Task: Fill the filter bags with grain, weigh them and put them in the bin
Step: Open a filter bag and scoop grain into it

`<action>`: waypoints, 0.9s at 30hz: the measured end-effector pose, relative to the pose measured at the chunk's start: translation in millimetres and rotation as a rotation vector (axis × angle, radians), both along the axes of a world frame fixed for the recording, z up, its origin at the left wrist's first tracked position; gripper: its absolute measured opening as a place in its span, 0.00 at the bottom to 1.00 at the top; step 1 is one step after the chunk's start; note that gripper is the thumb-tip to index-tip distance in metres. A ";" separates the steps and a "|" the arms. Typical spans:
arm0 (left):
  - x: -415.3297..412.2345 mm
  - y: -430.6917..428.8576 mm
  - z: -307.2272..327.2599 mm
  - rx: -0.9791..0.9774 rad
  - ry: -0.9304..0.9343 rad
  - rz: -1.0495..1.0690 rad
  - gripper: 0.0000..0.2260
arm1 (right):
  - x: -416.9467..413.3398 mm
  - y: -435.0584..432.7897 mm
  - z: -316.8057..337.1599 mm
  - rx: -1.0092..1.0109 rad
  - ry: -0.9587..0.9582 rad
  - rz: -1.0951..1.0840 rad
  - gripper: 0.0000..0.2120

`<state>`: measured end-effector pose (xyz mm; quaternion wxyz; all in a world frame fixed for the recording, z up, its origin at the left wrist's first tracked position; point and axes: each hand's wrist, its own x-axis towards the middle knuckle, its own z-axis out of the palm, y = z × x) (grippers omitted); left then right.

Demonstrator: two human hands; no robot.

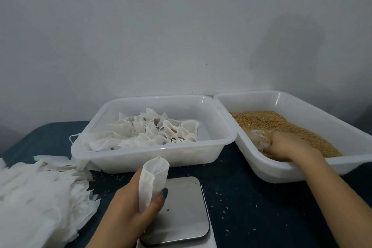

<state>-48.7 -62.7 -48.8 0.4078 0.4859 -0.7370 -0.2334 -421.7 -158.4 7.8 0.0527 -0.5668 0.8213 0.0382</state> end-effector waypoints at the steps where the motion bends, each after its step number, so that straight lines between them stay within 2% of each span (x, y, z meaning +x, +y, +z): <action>1: 0.2 -0.3 0.2 -0.004 0.004 0.000 0.22 | -0.2 -0.5 0.7 -0.007 -0.006 -0.001 0.15; 7: -0.8 0.0 2.3 -0.019 0.008 -0.003 0.22 | -5.7 4.9 13.2 -0.137 -0.064 -0.127 0.13; 10: -0.7 -0.9 1.8 -0.022 -0.025 -0.006 0.26 | -2.9 11.9 19.8 -0.132 0.064 -0.231 0.14; 13: 0.3 -1.6 0.4 -0.025 -0.035 -0.015 0.26 | -2.6 17.8 21.5 -0.053 0.233 -0.267 0.14; 18: 1.4 -0.8 1.6 -0.019 -0.064 -0.003 0.26 | 1.5 30.5 30.2 -0.031 0.274 -0.133 0.13; 20: 0.7 -0.4 1.7 0.003 -0.055 0.001 0.21 | 6.6 34.8 36.1 0.011 0.235 -0.048 0.10; 22: -0.2 0.3 2.6 0.017 -0.050 0.009 0.20 | 6.9 34.3 39.2 0.053 0.115 0.033 0.07; 27: -2.8 1.3 3.9 0.025 -0.041 0.011 0.20 | 4.8 33.0 40.0 0.111 -0.116 0.071 0.10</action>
